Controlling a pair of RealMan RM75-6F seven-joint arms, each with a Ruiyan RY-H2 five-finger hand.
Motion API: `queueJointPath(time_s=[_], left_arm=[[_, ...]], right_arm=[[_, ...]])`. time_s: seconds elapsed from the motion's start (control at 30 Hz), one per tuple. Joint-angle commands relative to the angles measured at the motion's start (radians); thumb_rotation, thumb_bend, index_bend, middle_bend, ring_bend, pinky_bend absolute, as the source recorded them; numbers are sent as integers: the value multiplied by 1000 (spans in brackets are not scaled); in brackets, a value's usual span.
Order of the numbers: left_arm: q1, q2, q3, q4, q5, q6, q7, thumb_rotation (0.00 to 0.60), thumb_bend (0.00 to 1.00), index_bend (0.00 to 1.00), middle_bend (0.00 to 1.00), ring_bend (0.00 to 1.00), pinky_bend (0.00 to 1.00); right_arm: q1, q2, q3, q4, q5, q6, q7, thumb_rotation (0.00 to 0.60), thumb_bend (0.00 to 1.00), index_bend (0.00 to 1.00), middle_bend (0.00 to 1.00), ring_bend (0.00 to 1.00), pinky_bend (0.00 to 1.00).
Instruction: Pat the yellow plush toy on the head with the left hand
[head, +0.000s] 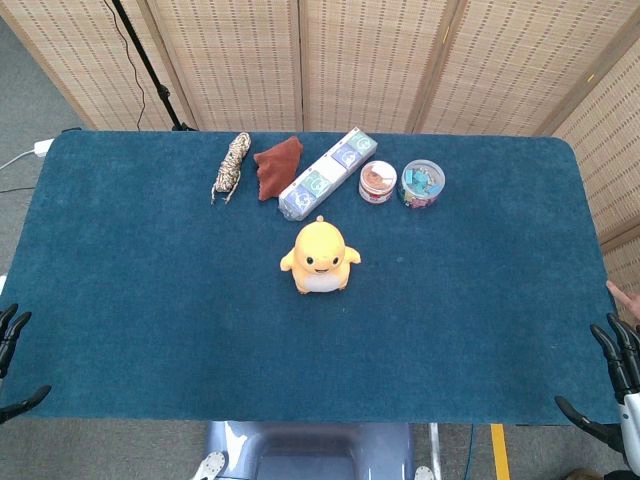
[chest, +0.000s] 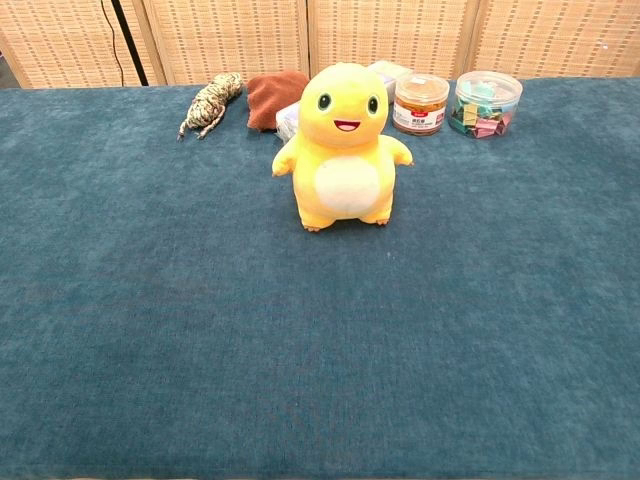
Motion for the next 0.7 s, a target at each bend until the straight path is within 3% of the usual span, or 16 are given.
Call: queueJointPath(time_s=[0.03,0.5,0.7], left_arm=[[0,2,1,-1,-1,-2,-4,600,0,0,0,0,0],[-11,3,-5,-4,7,-19,5,600,0,0,0,0,0],[-68,13,-26,-74,0,-95,-7,600,0,0,0,0,0]], right_arm=[[1,4,-2,-3,1,-2,6,600,0,2,0,0,0],[5,5,5,-14,9,1,36,600,0,8,0,0,0],[11,6,10,-13,27,-13,45,600,0,14,0,0,0]])
